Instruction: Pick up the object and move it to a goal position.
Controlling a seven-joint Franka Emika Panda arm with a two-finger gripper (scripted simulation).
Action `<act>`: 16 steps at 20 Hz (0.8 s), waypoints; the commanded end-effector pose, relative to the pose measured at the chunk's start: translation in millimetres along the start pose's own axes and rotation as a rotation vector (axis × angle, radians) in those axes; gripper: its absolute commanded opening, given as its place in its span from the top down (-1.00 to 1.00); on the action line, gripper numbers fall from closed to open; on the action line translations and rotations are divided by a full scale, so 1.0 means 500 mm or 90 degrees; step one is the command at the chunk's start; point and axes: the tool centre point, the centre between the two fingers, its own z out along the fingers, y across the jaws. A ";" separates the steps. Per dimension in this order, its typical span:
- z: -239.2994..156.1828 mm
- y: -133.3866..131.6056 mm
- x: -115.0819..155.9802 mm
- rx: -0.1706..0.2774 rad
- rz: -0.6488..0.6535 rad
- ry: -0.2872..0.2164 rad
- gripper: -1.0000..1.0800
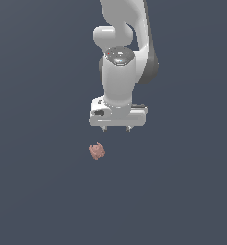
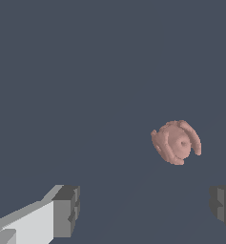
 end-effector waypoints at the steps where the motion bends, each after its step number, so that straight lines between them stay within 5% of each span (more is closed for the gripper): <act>1: 0.000 0.000 0.000 0.000 0.000 0.000 -0.92; 16: -0.040 0.037 0.020 -0.017 0.009 0.026 -0.92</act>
